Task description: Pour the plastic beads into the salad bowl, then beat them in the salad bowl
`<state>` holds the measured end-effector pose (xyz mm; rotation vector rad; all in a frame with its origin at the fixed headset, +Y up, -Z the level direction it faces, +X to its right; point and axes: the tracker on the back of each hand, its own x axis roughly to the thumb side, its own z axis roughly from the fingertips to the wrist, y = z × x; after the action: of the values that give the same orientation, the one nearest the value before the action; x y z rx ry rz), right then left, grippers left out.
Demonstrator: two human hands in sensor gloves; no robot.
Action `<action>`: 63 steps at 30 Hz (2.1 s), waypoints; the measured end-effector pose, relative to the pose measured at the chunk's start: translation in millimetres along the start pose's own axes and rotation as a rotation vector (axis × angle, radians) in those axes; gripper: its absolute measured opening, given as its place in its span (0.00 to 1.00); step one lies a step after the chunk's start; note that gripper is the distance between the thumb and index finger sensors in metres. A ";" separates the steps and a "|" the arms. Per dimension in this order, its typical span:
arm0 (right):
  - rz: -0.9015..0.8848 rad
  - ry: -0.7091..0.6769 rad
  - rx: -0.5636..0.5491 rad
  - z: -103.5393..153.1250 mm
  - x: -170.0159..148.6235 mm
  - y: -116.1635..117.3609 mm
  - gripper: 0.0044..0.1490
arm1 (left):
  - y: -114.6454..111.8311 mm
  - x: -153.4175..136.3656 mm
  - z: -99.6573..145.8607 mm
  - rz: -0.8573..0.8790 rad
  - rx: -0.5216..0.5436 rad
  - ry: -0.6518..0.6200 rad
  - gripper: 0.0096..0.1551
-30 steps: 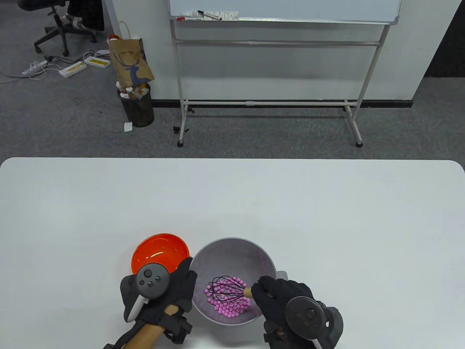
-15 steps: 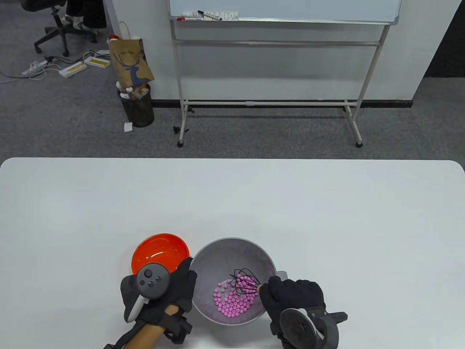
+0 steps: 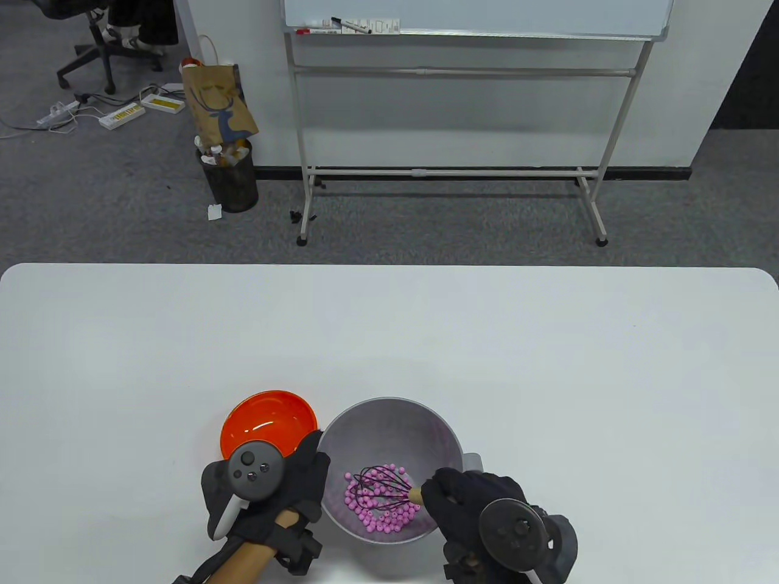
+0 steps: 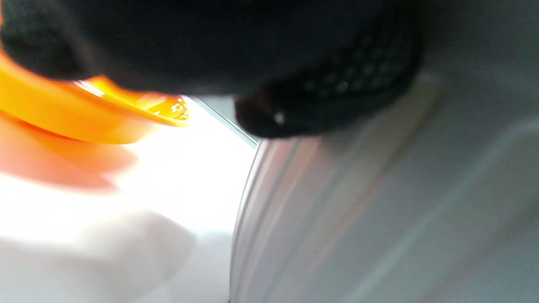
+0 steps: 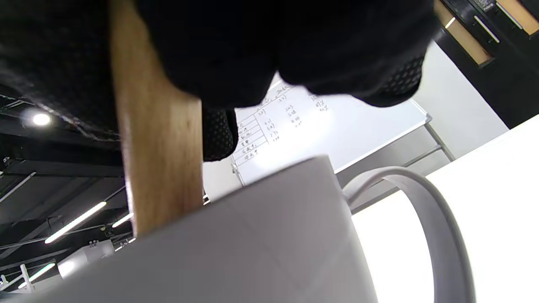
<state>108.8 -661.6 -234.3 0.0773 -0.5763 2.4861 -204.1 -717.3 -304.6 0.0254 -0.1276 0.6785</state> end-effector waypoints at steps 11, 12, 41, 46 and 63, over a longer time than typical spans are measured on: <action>0.176 -0.074 -0.115 4.1 6.2 -4.5 0.27 | -0.2 0.1 0.0 0.003 0.003 0.000 0.31; 0.192 -0.080 -0.123 4.8 7.6 -5.9 0.27 | -0.2 0.2 0.1 0.002 0.003 0.000 0.31; 0.115 -0.043 -0.068 0.4 9.5 -0.2 0.26 | -0.1 0.1 0.2 -0.004 0.007 -0.001 0.31; 0.224 -0.089 -0.128 4.4 14.9 -5.5 0.27 | -0.2 0.3 0.2 -0.005 0.006 0.001 0.31; 0.066 -0.043 0.024 2.0 16.9 -16.9 0.26 | -0.2 0.2 0.1 -0.008 0.010 0.001 0.31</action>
<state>104.0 -641.1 -222.9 0.1236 -0.5757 2.5613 -203.8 -717.4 -304.5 0.0354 -0.1231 0.6710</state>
